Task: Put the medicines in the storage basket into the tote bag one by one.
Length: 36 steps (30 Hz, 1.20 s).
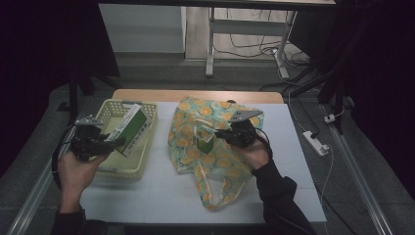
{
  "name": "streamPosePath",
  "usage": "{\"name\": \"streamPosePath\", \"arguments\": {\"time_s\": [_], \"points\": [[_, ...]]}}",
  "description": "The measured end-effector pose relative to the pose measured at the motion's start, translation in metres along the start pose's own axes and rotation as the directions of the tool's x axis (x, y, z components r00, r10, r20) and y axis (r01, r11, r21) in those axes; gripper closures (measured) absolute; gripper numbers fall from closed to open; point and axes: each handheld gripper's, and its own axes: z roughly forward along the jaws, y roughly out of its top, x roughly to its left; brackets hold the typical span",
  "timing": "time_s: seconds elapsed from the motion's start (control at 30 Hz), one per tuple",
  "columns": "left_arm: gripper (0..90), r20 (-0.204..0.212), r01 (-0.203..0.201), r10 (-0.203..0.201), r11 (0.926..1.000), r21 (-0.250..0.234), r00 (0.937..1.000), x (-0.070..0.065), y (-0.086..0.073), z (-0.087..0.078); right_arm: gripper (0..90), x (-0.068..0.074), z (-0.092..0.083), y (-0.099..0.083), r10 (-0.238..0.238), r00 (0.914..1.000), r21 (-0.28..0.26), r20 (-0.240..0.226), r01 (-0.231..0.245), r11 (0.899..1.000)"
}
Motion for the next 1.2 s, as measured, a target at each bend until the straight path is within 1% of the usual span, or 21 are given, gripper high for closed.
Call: {"name": "streamPosePath", "arguments": {"time_s": [0.1,0.17,0.3,0.4,0.47,0.53,0.57,0.63,0.67,0.7,0.77,0.8,0.87,0.9,1.0,1.07,1.2], "points": [[61.7,0.049,-0.03,0.03,0.9996,-0.002,0.9983,-0.011,0.004,0.002,89.3,0.0,-0.001,0.0,0.0,1.0,-0.004,0.0,0.0,1.0],[61.7,0.08,-0.053,0.052,0.9986,0.0,0.9954,-0.017,0.007,0.004,89.3,0.0,-0.001,0.0,0.001,1.0,-0.005,0.001,-0.001,1.0],[61.7,0.125,-0.087,0.085,0.9961,0.012,0.9884,-0.03,0.012,0.01,89.3,-0.001,-0.002,0.0,0.002,1.0,-0.006,0.002,-0.002,1.0],[61.7,0.164,-0.11,0.106,0.9938,0.017,0.9809,-0.04,0.014,0.015,89.3,-0.001,-0.002,0.0,0.001,1.0,-0.006,0.001,-0.001,1.0],[61.7,0.198,-0.125,0.118,0.9919,0.023,0.973,-0.047,0.016,0.02,89.3,-0.001,-0.002,0.0,0.001,1.0,-0.006,0.001,-0.001,1.0],[61.7,0.216,-0.138,0.129,0.9899,0.031,0.9678,-0.053,0.017,0.025,89.3,-0.001,-0.002,0.0,0.001,1.0,-0.006,0.001,-0.001,1.0],[61.7,0.223,-0.152,0.139,0.9877,0.039,0.9648,-0.056,0.017,0.028,89.3,-0.001,-0.002,0.0,0.002,1.0,-0.006,0.002,-0.002,1.0],[61.7,0.246,-0.166,0.149,0.9847,0.052,0.9578,-0.062,0.018,0.035,89.3,0.0,-0.001,0.0,0.001,1.0,-0.006,0.001,-0.001,1.0],[61.6,0.253,-0.178,0.157,0.9822,0.062,0.9546,-0.065,0.018,0.04,89.3,0.0,-0.001,0.0,0.003,1.0,-0.005,0.001,-0.003,1.0],[61.6,0.257,-0.183,0.16,0.9809,0.067,0.9531,-0.067,0.018,0.042,89.3,0.0,-0.001,0.0,0.003,1.0,-0.006,0.001,-0.003,1.0],[61.6,0.274,-0.191,0.164,0.9785,0.076,0.9477,-0.071,0.018,0.049,89.3,0.0,-0.001,0.0,0.001,1.0,-0.006,0.001,-0.001,1.0],[61.6,0.28,-0.194,0.165,0.9777,0.08,0.9459,-0.073,0.018,0.052,89.3,0.0,-0.001,0.0,0.001,1.0,-0.006,0.001,-0.001,1.0],[61.6,0.283,-0.207,0.173,0.974,0.092,0.9433,-0.077,0.018,0.058,89.3,0.0,-0.001,0.0,0.0,1.0,-0.006,0.0,0.0,1.0],[61.6,0.288,-0.214,0.178,0.9719,0.098,0.941,-0.079,0.018,0.061,89.3,0.0,-0.001,0.0,0.0,1.0,-0.005,0.0,0.0,1.0],[61.6,0.294,-0.219,0.18,0.9697,0.108,0.9388,-0.084,0.017,0.068,89.3,0.0,-0.001,0.0,-0.001,1.0,-0.004,-0.001,0.001,1.0],[61.6,0.301,-0.227,0.184,0.9673,0.114,0.9359,-0.086,0.017,0.072,89.3,0.0,-0.001,0.0,-0.002,1.0,-0.004,-0.001,0.002,1.0],[61.6,0.302,-0.235,0.189,0.964,0.124,0.9344,-0.092,0.016,0.08,89.3,0.001,0.0,0.001,-0.002,1.0,-0.005,-0.002,0.002,1.0]]}}
